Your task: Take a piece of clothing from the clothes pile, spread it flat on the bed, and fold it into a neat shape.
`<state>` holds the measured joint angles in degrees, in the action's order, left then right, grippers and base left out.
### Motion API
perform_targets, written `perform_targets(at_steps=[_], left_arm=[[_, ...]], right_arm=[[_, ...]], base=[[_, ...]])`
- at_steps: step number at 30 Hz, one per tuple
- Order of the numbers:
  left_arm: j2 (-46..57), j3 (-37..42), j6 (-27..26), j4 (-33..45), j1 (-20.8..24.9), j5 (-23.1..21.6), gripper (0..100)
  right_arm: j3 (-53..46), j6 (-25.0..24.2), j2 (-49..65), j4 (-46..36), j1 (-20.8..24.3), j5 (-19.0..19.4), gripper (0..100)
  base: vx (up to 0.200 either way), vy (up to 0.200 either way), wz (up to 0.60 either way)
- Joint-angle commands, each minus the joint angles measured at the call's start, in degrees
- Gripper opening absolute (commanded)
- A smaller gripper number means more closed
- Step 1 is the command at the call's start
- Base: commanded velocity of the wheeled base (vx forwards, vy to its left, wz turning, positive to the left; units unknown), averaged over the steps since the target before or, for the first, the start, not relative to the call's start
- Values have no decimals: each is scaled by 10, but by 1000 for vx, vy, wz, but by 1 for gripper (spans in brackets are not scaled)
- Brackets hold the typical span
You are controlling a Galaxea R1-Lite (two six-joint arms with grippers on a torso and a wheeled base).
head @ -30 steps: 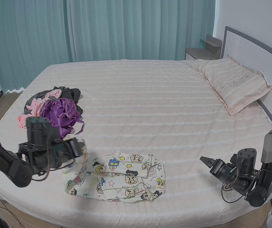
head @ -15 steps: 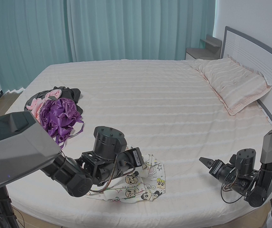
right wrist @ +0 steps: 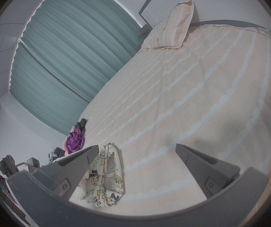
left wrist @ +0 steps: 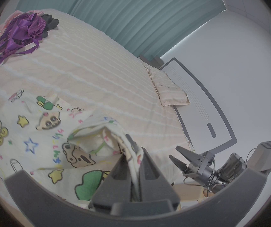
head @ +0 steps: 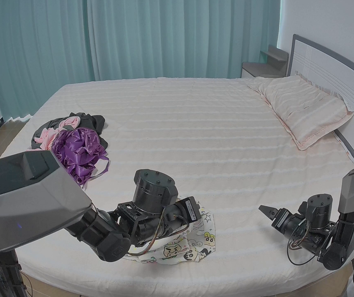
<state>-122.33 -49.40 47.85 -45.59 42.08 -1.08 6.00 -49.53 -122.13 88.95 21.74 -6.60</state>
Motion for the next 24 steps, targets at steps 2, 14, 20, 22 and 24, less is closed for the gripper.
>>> perform_targets(at_steps=[2,14,20,22,24], left_arm=[[0,4,1,1,4,-3,100],[46,50,25,4,-3,31,100],[133,127,41,9,-40,26,100],[157,155,49,9,-51,26,100],[180,184,65,8,-63,24,100]], right_arm=[[0,0,-3,8,1,0,100],[-1,0,-9,8,1,0,100],[-1,0,-14,8,6,4,100],[-1,-1,-16,8,10,4,100],[-1,-1,-17,8,11,4,100]], base=[[0,0,0],[0,0,0],[0,0,0],[0,0,0],[-100,0,0]])
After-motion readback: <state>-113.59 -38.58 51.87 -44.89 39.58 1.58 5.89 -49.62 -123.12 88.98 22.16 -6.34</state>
